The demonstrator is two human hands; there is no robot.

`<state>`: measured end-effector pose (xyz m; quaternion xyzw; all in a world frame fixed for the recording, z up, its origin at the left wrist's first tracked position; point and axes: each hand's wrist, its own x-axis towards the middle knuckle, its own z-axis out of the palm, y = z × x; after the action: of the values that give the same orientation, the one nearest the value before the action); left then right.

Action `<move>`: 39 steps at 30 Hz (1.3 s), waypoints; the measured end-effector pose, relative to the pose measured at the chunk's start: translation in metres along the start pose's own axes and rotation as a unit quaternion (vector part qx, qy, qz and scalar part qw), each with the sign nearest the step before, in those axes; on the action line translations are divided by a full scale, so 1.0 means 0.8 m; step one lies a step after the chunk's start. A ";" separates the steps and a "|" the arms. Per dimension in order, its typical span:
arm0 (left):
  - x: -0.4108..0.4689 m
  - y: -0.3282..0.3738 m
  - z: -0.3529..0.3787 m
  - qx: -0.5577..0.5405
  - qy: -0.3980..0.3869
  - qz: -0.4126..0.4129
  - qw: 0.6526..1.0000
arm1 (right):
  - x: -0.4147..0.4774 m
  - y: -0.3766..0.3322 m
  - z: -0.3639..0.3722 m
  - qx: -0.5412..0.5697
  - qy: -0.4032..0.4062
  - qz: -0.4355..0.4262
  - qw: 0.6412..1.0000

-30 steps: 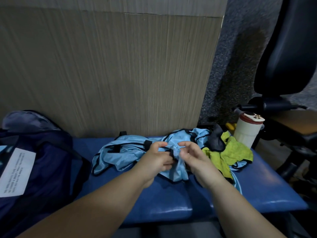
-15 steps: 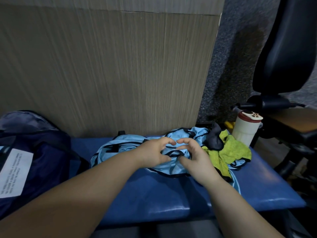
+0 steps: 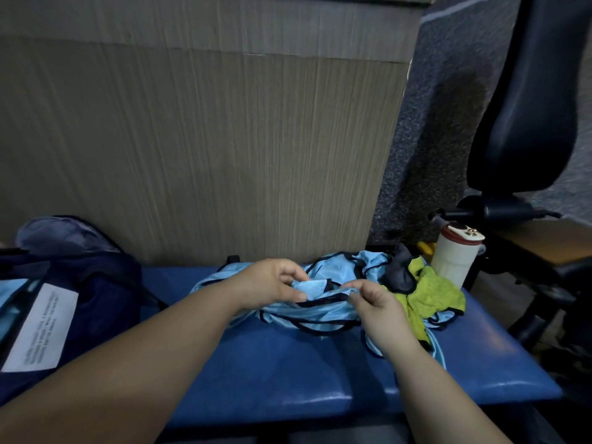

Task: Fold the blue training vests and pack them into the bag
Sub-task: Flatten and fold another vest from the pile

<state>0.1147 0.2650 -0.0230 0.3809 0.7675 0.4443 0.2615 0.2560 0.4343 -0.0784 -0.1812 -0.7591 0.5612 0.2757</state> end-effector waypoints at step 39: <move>-0.112 0.177 -0.152 0.023 0.365 0.186 0.912 | -0.021 -0.304 -0.032 -0.171 0.173 -0.141 0.960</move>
<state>0.1257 0.1772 0.1643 0.3335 0.7348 0.5754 -0.1331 0.2934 0.3694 0.1550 -0.2114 -0.8020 0.3388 0.4441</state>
